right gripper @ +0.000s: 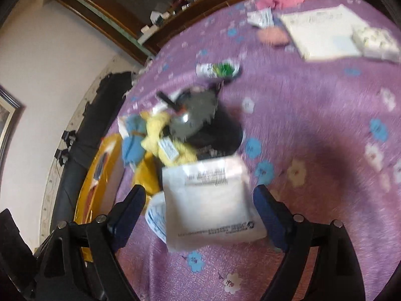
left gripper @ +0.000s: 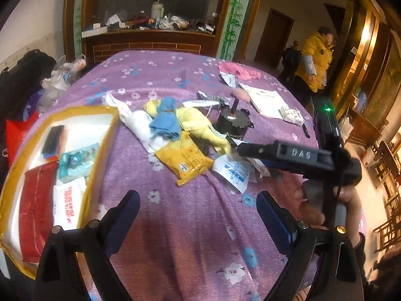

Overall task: Organize soft objects
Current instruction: 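Drop both packets into the foam box and open both grippers, then grasp a white paper packet with each gripper from the pile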

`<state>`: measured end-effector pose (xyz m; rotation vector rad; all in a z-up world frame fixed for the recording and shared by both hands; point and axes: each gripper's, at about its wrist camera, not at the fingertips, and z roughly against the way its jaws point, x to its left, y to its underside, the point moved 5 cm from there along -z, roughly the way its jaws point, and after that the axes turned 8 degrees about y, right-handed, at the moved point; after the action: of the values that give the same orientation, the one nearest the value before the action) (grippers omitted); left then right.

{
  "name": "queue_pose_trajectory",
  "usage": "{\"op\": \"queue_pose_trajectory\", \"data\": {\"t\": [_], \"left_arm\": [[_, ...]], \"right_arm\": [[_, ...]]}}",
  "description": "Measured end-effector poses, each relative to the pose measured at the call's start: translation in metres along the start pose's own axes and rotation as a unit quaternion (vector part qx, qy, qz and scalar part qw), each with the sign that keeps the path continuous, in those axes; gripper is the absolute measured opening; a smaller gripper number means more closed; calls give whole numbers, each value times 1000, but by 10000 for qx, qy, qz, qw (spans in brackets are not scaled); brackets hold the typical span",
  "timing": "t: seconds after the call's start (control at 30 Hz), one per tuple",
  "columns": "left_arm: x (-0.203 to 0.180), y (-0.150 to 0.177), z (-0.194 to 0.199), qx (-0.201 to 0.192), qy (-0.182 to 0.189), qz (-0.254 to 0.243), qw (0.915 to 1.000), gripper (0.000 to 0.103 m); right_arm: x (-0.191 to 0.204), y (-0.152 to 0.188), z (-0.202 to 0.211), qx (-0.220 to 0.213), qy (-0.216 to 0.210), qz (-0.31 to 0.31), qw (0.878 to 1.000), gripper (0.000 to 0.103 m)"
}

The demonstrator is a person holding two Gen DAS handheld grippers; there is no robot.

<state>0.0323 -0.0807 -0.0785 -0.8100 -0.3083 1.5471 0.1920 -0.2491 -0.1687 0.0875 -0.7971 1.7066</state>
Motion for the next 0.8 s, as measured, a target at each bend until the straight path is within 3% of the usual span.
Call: {"op": "queue_pose_trajectory", "data": {"t": [0.2, 0.4, 0.47, 0.53, 0.6, 0.8], "left_arm": [[0, -5, -20, 206, 110, 86, 9997, 96], [-13, -16, -44, 448, 126, -200, 9987, 96], [-20, -20, -53, 527, 145, -428, 9976, 96], [-26, -24, -62, 579, 44, -606, 9965, 96], [-36, -31, -76, 702, 189, -762, 9944, 96], [-50, -32, -130, 1176, 167, -1467, 9820, 95]], "right_arm": [[0, 3, -2, -80, 285, 97, 9995, 62], [-4, 4, 1, -140, 356, 72, 9992, 48], [-8, 2, 6, -205, 137, -106, 9996, 47], [-14, -2, 19, -475, 24, -249, 9986, 47], [-18, -7, 32, -778, -105, -364, 9963, 47], [-30, -10, 41, -966, -112, -669, 9930, 48]]}}
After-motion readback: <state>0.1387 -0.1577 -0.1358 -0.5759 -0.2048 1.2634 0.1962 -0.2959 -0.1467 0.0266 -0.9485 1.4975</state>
